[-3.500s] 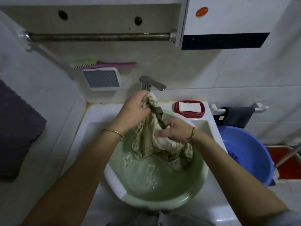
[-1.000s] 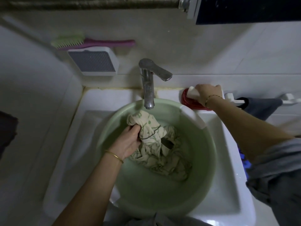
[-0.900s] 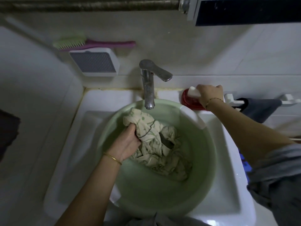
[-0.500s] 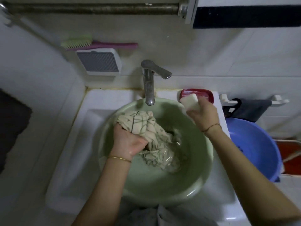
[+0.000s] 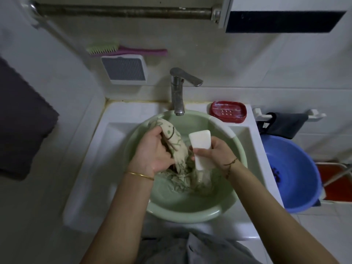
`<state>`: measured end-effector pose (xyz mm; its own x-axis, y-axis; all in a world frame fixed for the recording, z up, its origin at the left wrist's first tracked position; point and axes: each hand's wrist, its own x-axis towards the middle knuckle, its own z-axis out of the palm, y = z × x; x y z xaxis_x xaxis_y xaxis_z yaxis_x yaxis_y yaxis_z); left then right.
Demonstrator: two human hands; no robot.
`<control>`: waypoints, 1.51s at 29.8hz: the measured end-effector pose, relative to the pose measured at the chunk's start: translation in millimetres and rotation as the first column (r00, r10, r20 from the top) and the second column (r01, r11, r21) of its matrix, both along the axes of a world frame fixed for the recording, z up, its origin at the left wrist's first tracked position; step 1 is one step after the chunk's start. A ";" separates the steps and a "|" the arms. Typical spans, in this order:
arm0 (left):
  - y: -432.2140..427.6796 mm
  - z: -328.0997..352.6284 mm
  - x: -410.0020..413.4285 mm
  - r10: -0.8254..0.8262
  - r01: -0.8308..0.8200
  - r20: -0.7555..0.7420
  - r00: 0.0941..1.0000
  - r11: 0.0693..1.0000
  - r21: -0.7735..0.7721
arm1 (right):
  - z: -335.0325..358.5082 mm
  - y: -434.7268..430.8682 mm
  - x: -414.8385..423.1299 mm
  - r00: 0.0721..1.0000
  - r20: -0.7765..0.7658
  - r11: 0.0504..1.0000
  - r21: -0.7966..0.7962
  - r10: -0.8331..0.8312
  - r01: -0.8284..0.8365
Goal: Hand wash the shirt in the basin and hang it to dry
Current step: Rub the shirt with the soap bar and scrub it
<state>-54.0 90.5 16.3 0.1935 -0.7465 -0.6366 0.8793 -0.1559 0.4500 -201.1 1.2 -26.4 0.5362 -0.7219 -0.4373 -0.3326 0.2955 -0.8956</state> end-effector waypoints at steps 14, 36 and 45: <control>9.5 -18.4 6.6 0.134 -0.129 0.082 0.988 0.989 -0.069 | -23.1 -5.2 3.5 0.966 -0.239 0.979 -0.194 -0.103 0.056; -3.0 -34.1 30.1 0.003 0.022 0.131 0.991 0.982 -0.189 | -86.0 -29.5 31.1 0.244 -0.891 0.684 0.097 0.384 -0.723; -5.9 -31.3 5.2 -0.055 0.090 0.141 0.988 0.964 -0.252 | -10.2 6.7 46.8 0.996 -0.087 0.739 -0.673 -0.026 -0.040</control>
<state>-48.8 84.5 -15.0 0.2018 -0.8964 -0.3946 0.8004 -0.0813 0.5940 -154.4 8.0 -36.6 0.5271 -0.8416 0.1177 -0.4162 -0.3764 -0.8277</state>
